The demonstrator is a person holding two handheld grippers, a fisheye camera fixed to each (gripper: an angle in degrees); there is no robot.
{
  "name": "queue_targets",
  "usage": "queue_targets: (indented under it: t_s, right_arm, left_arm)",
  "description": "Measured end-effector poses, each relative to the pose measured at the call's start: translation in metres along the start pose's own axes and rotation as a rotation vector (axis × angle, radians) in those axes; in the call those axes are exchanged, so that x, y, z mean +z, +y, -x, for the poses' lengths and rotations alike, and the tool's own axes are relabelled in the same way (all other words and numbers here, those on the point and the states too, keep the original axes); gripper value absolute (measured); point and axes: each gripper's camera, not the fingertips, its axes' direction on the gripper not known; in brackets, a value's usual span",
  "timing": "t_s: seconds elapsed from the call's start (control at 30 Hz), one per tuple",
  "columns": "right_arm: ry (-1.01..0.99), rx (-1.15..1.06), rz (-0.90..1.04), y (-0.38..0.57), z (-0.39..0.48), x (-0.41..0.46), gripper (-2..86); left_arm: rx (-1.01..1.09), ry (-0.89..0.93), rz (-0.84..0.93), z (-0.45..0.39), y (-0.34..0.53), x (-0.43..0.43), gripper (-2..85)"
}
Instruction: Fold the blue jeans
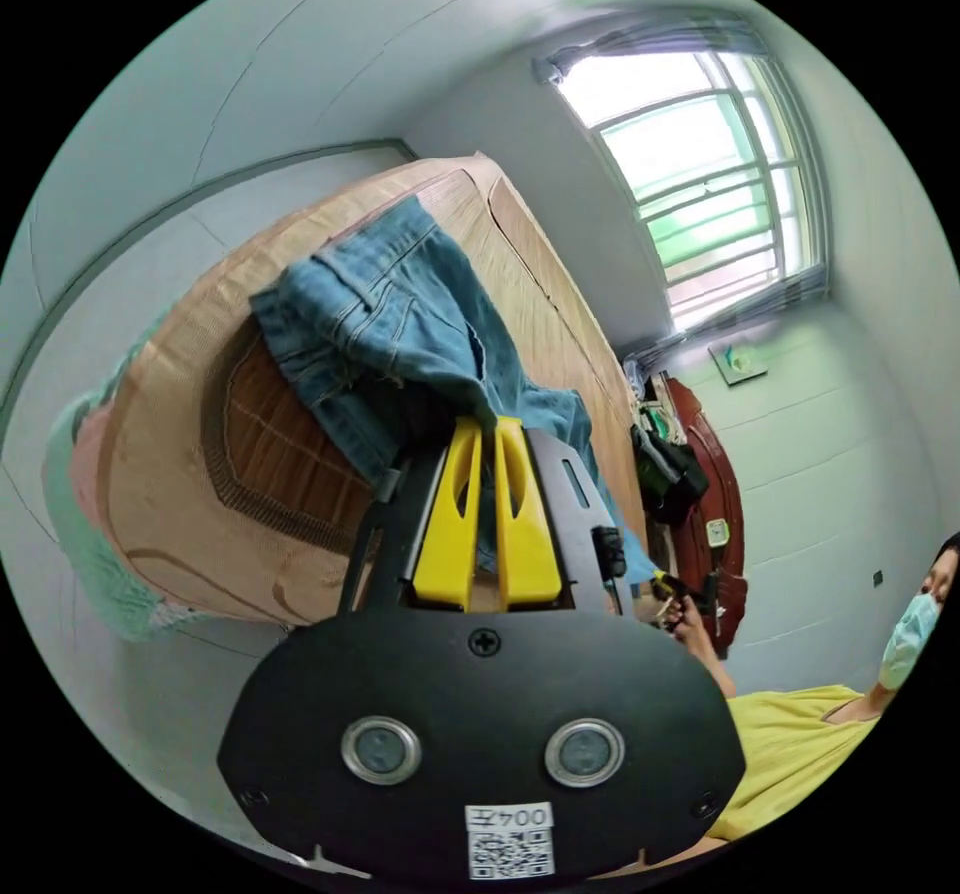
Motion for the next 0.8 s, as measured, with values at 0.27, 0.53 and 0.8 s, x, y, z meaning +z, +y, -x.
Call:
queue_targets:
  t_s: [0.27, 0.53, 0.8]
  right_arm:
    - [0.131, -0.044, 0.144, 0.006, -0.008, 0.034, -0.7]
    - [0.112, -0.025, 0.098, 0.013, -0.023, 0.025, -0.7]
    - [0.034, 0.084, 0.054, 0.023, -0.058, 0.027, -0.6]
  left_arm:
    - [0.003, -0.103, 0.053, 0.021, 0.012, 0.018, 2.7]
    - [-0.007, -0.131, 0.057, 0.022, 0.015, 0.026, 2.7]
    - [-0.133, -0.015, 0.016, 0.044, 0.036, 0.021, 2.3]
